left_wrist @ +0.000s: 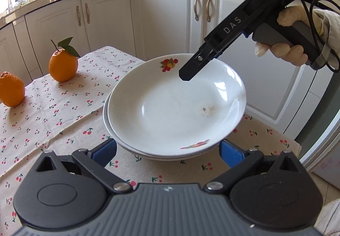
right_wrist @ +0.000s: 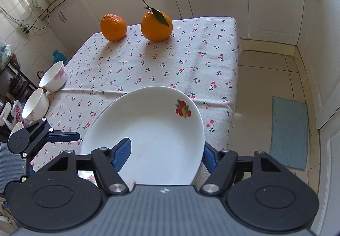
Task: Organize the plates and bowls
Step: 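Lower the held plate onto the stacked plates with the right gripper, then open the right gripper and withdraw it from the plate stack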
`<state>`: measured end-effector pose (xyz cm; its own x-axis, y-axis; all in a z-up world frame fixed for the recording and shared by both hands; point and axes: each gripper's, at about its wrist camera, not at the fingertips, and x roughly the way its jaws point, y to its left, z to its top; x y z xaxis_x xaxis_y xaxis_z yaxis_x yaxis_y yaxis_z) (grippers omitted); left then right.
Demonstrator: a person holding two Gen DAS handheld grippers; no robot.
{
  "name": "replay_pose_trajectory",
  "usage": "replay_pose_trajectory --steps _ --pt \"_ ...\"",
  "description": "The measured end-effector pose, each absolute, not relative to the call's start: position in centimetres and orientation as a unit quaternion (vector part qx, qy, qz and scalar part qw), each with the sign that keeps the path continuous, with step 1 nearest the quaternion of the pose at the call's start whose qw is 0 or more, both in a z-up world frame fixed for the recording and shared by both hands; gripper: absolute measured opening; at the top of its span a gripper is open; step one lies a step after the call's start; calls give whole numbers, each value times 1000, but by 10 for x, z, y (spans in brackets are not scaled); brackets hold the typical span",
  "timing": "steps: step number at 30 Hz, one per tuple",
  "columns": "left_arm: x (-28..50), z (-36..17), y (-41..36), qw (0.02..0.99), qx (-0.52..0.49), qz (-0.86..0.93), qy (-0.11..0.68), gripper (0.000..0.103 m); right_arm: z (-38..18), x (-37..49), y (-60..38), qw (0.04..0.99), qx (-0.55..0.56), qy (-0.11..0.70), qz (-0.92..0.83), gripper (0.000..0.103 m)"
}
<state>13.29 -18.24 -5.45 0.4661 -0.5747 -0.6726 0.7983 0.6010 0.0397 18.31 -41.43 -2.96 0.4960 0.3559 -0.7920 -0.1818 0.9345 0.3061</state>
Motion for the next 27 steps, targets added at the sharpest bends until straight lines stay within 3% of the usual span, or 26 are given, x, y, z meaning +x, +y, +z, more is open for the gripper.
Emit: replay_pose_trajectory --steps 8,15,27 --pt "126 -49 -171 845 173 -403 306 102 -31 180 -407 862 61 485 132 78" --pt "120 -42 -156 857 166 -391 290 102 -13 163 -380 884 -6 452 116 102" --pt "94 -25 -104 894 139 -336 260 102 3 114 -294 919 -72 368 123 103"
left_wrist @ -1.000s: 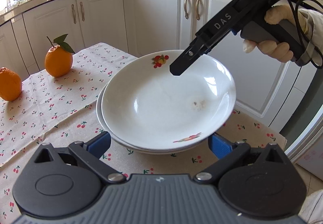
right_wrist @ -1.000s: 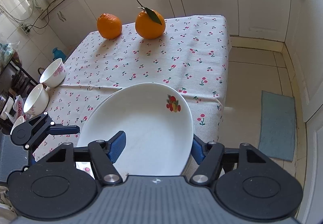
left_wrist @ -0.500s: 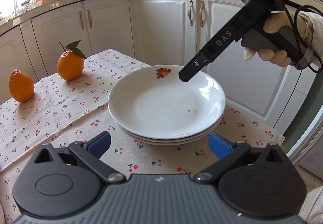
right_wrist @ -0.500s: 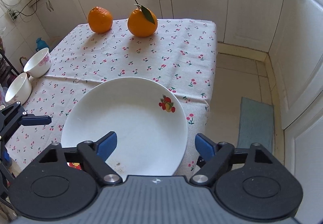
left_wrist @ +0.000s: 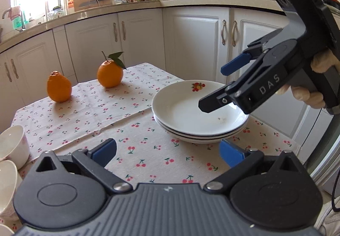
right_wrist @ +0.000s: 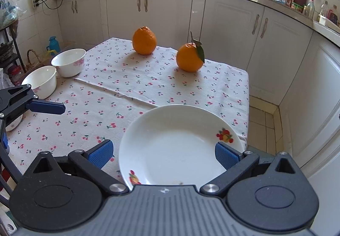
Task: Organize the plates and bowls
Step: 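Open the right gripper and withdraw it from the plate stack, then move the left gripper to a white bowl and grasp its rim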
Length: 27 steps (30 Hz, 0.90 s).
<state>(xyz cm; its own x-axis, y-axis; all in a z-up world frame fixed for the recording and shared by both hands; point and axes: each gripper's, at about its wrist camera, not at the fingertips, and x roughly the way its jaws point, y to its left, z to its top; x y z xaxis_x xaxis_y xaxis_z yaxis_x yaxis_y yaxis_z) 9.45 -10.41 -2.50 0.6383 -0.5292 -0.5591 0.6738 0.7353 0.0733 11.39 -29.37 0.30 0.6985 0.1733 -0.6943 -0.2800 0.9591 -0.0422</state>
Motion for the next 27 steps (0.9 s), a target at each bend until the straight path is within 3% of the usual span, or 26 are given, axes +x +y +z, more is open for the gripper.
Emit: replay_pose_trajectory --steps 27 --pt "38 -26 101 937 142 -170 271 102 2 101 -70 889 -141 314 301 103"
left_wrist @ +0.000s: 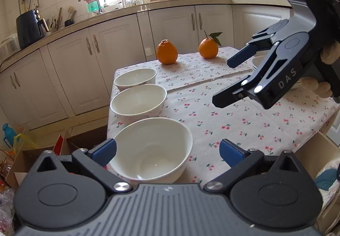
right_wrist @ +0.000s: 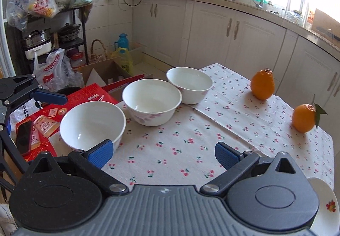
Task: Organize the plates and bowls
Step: 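Move the left gripper to a white bowl and grasp its rim, then lift the pink-print white bowl with the left gripper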
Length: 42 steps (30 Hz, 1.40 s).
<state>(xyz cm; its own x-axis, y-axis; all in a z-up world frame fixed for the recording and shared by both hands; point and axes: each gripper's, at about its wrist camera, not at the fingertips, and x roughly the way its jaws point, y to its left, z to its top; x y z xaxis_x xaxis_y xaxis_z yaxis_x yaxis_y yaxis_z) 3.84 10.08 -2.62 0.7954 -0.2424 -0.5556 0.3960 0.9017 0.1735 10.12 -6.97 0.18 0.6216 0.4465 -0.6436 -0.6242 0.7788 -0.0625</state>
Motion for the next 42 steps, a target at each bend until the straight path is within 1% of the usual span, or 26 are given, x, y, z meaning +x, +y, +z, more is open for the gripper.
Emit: replay_pose_trajectory --steps 10,13,18,20,25,27,30,32,35,38,41,42 --pt "54 -28 148 925 129 -181 307 102 -21 99 -38 842 -171 332 390 103" --pt "66 -27 153 923 109 -189 317 102 -30 98 -29 831 -187 331 405 103" --pt "90 -30 156 912 71 -211 345 99 -39 95 -16 823 -203 320 423 103" --pt "99 -32 155 906 65 -218 358 89 -41 94 -11 822 -211 315 425 103" --pt "114 -37 156 896 48 -225 379 77 -46 92 -3 816 -221 302 441 101" --pt "116 -38 156 894 45 -226 383 75 -47 92 -1 812 -226 300 447 95" --pt "121 -40 158 891 37 -228 392 72 -49 94 2 808 -224 303 452 90" --pt "123 -40 160 889 29 -229 396 69 -50 95 3 808 -221 304 454 89" --pt "127 -40 162 886 22 -231 401 68 -49 96 2 807 -218 304 457 88" --pt "130 -40 164 884 19 -235 404 67 -49 97 2 807 -214 302 461 85" --pt "134 -40 164 879 12 -241 411 59 -48 99 2 807 -207 303 462 84" --pt "134 -40 164 878 13 -241 412 59 -48 99 2 808 -205 303 462 84"
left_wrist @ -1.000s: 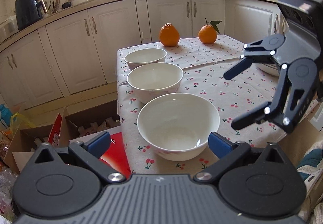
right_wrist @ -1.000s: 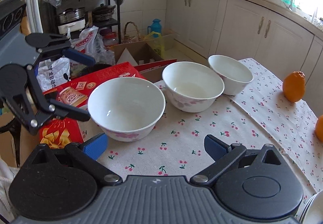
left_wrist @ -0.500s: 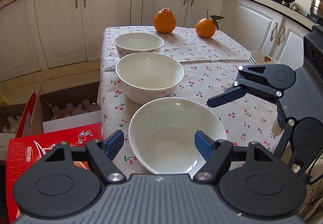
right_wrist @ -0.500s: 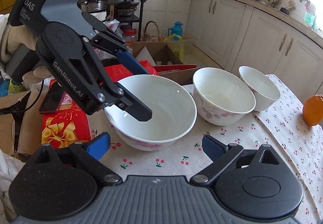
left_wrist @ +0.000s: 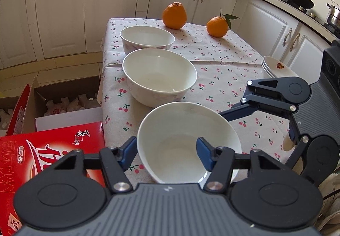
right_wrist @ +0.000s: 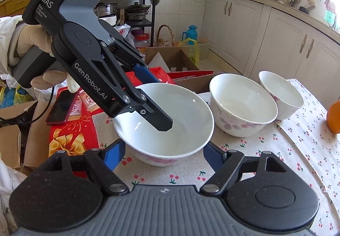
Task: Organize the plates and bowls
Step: 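Lift the pink-print white bowl with the left gripper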
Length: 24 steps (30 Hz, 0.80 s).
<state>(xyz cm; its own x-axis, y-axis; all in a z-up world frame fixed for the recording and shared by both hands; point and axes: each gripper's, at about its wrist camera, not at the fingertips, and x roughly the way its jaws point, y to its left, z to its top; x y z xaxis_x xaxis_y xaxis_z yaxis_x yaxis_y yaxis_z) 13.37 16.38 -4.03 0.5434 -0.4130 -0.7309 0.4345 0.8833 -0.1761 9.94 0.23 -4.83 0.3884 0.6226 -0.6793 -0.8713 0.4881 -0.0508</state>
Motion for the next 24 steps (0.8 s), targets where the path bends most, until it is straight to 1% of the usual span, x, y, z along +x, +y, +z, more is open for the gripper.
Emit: replay_pose_trajectory --steps 14,24 --pt "132 -36 154 873 23 -253 416 58 -47 96 -2 811 -189 312 457 84" --pt "137 -29 119 866 36 -293 403 58 -36 84 -31 832 -184 311 422 84"
